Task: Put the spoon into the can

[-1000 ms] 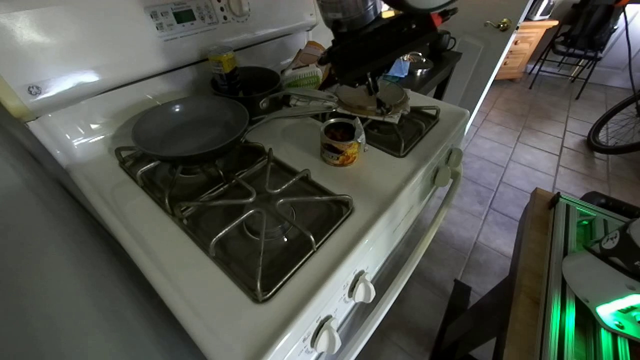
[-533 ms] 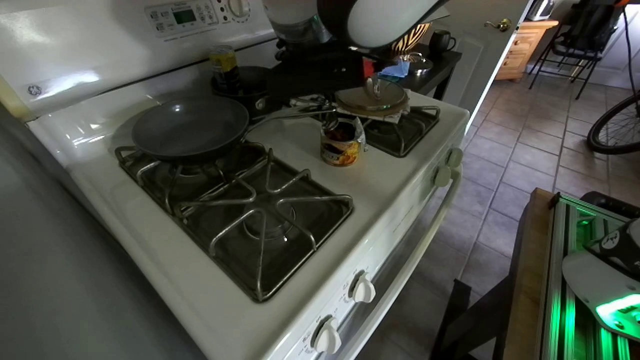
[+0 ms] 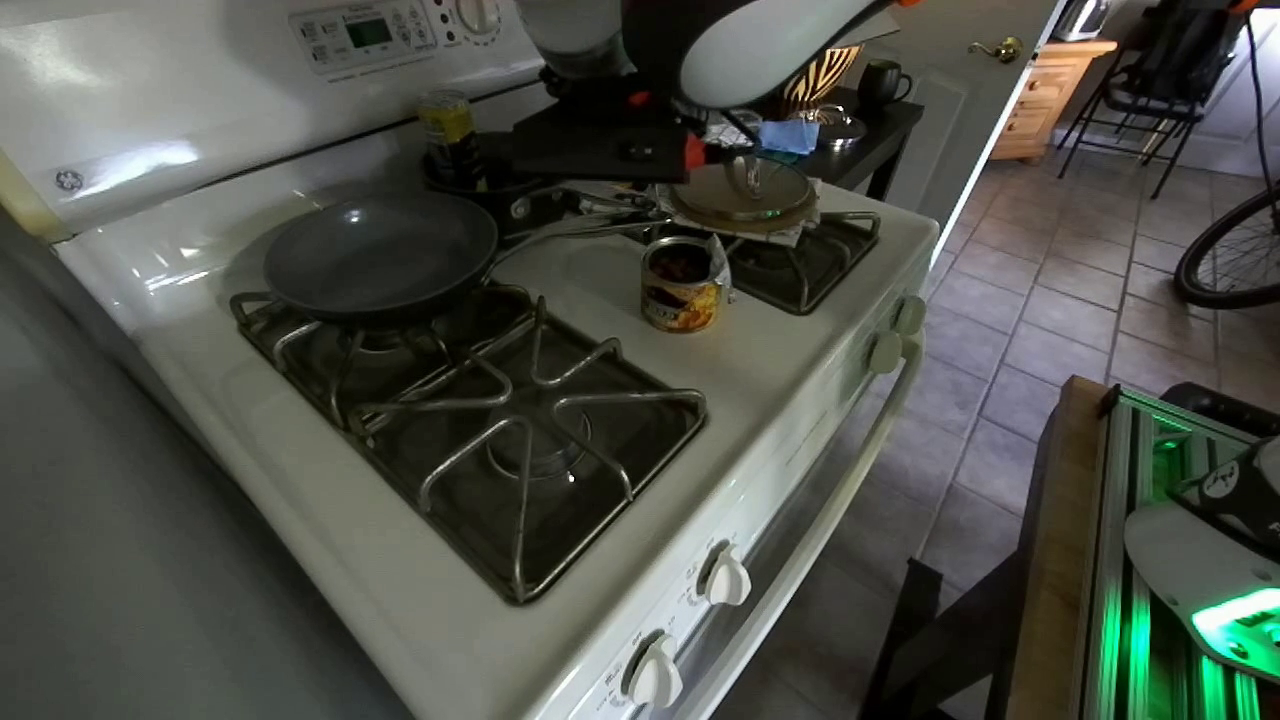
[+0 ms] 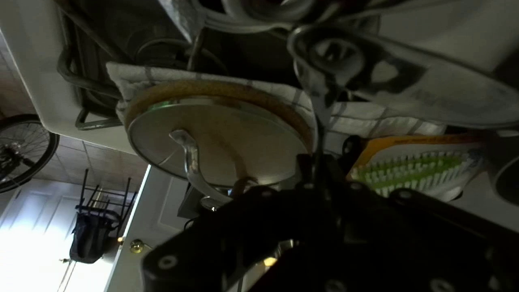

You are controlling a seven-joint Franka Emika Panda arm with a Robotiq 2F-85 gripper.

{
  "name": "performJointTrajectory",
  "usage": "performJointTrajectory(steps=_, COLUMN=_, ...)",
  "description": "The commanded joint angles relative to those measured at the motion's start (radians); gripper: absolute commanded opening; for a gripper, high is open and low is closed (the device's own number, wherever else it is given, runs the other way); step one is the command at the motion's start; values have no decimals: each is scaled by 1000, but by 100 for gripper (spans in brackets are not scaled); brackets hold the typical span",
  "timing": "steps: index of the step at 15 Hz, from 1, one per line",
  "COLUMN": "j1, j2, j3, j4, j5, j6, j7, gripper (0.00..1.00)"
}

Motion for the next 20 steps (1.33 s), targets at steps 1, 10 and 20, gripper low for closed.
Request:
performJointTrajectory(steps=1, j1=11, j2=-64, j3=17, j4=-48, j5=8, j6=-55, j7=-24, gripper=2)
performJointTrajectory(steps=10, j1=1, j2=-91, j3=35, j4=-108, j5=-5, j6=-138, j7=-64, gripper=2)
performJointTrajectory(steps=20, j1=10, j2=-83, j3=49, j4=-139, j5=-2, j6=-106, j7=7, gripper=2)
